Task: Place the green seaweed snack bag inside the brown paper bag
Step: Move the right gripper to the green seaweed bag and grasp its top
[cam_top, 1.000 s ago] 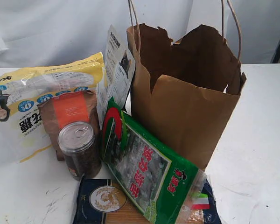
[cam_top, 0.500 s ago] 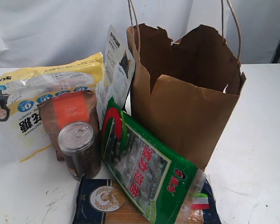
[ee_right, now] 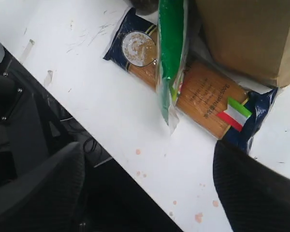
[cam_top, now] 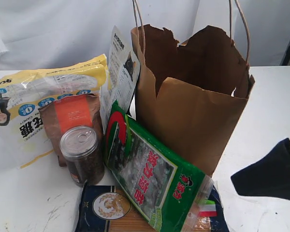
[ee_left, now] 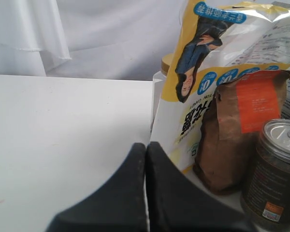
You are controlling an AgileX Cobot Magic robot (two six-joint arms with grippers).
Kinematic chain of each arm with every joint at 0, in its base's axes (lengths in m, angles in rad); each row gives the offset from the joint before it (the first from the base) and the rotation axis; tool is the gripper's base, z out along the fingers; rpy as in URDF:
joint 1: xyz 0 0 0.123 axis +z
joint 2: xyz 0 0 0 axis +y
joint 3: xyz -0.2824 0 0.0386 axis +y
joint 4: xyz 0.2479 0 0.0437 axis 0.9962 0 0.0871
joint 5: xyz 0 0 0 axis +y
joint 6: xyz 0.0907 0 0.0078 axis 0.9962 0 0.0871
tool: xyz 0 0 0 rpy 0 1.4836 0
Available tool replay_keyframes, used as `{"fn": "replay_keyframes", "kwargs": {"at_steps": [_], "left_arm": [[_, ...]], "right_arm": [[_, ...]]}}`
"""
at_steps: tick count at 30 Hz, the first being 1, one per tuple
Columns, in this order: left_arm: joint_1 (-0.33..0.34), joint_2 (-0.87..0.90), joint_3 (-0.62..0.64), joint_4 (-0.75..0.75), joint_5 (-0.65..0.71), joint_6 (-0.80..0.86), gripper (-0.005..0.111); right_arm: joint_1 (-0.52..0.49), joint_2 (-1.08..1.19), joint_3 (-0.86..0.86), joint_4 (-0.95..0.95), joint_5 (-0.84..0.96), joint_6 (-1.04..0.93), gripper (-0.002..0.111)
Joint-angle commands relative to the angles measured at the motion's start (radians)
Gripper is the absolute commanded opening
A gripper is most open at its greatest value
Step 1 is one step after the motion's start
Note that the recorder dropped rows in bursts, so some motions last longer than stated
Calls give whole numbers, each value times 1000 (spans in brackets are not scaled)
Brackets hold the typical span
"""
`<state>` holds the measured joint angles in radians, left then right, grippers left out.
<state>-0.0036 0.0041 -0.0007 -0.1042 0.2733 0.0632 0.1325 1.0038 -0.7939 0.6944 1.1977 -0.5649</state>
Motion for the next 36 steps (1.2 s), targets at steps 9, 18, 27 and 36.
{"fn": "replay_keyframes", "kwargs": {"at_steps": [9,18,27,36], "left_arm": [[-2,-4,1,-12,-8,-4,0],[-2,-4,1,-12,-8,-4,0],[-2,-4,1,-12,-8,-4,0],[-2,-4,1,-12,-8,-4,0]], "right_arm": [[192,169,52,1,-375,-63,69],[340,295,52,5,-484,-63,68],[466,408,52,4,-595,-63,63],[538,424,52,1,-625,-64,4]]}}
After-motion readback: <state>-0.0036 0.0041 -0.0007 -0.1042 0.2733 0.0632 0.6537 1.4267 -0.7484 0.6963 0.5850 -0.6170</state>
